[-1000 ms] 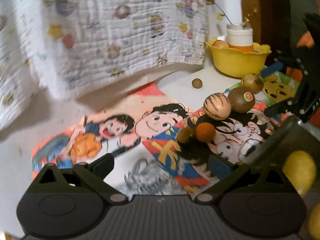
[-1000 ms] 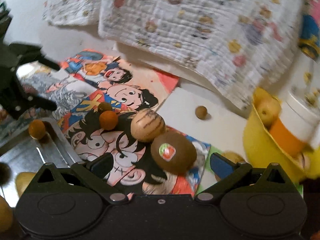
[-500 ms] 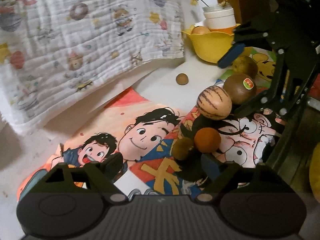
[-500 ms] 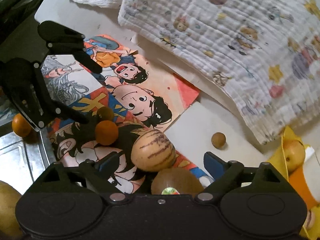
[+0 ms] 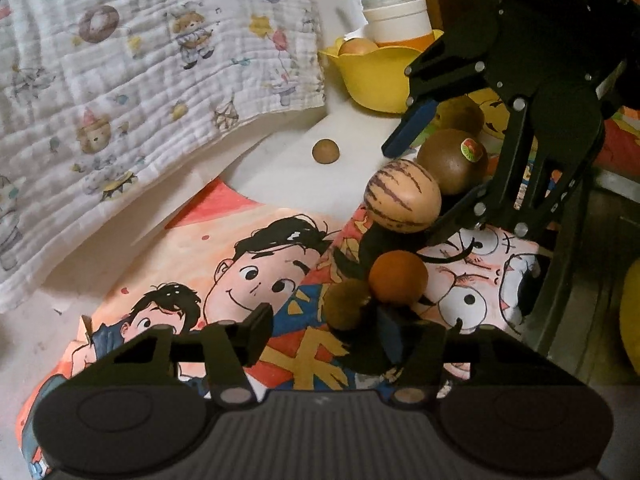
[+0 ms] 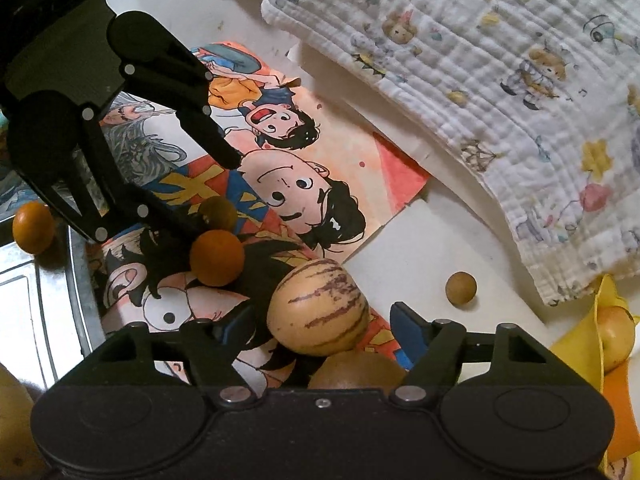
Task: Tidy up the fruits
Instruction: 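Grasp the striped fruit with the right tool while the left tool grasps a small orange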
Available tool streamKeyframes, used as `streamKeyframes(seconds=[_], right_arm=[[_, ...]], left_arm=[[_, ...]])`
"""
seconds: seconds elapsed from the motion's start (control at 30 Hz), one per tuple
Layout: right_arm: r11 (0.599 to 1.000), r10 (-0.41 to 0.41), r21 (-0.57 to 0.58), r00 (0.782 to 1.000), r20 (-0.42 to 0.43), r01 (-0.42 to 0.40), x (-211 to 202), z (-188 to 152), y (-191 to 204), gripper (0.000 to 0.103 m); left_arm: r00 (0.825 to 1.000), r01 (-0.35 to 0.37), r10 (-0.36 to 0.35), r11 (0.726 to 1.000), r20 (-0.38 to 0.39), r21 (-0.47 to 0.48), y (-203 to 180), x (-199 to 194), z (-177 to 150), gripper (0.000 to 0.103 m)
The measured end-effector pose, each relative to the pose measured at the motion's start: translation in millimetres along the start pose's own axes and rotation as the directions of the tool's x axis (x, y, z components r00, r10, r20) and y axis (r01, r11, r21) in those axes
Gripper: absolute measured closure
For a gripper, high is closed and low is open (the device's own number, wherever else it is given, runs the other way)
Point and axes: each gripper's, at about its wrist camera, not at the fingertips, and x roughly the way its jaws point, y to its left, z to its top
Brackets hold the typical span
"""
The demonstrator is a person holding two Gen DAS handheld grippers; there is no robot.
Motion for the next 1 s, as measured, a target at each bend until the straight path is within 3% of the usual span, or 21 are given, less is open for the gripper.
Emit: streamKeyframes(seconds=[0.2, 0.37, 0.53, 0.77, 1.0], right_arm=[[1.000, 0.010, 0.009, 1.000, 0.002, -0.010, 4.5, -0.9, 1.1, 0.038], [1.000, 0.016, 0.024, 1.000, 0.006, -0.016, 5.6, -0.6, -0.1, 0.045], [0.999, 0.016, 0.029, 1.000, 0.007, -0.016, 6.0, -0.9, -0.7, 0.045], [0.999, -0.003, 0.050, 1.000, 0.019, 0.002, 4.1, -2.7, 0.7, 0.045], [0.995, -0.059, 0.090, 0.996, 0.066, 0.053, 0.0, -8.1, 8.6, 0.046]], left_arm=[[1.000, 0.020, -0.020, 1.000, 0.007, 0.019, -0.2, 3.8, 3.3, 0.047], [0.999, 0.043, -0.043, 0.999, 0.012, 0.019, -0.4, 6.8, 5.1, 0.062], [0.998, 0.064, -0.064, 0.998, 0.015, 0.004, -1.0, 9.2, 5.2, 0.074], [0.998, 0.055, -0.054, 0.998, 0.029, -0.032, -1.1, 9.3, 4.0, 0.075], [1.000, 0.024, -0.023, 0.989, 0.010, -0.143, -0.6, 3.0, 0.8, 0.075]])
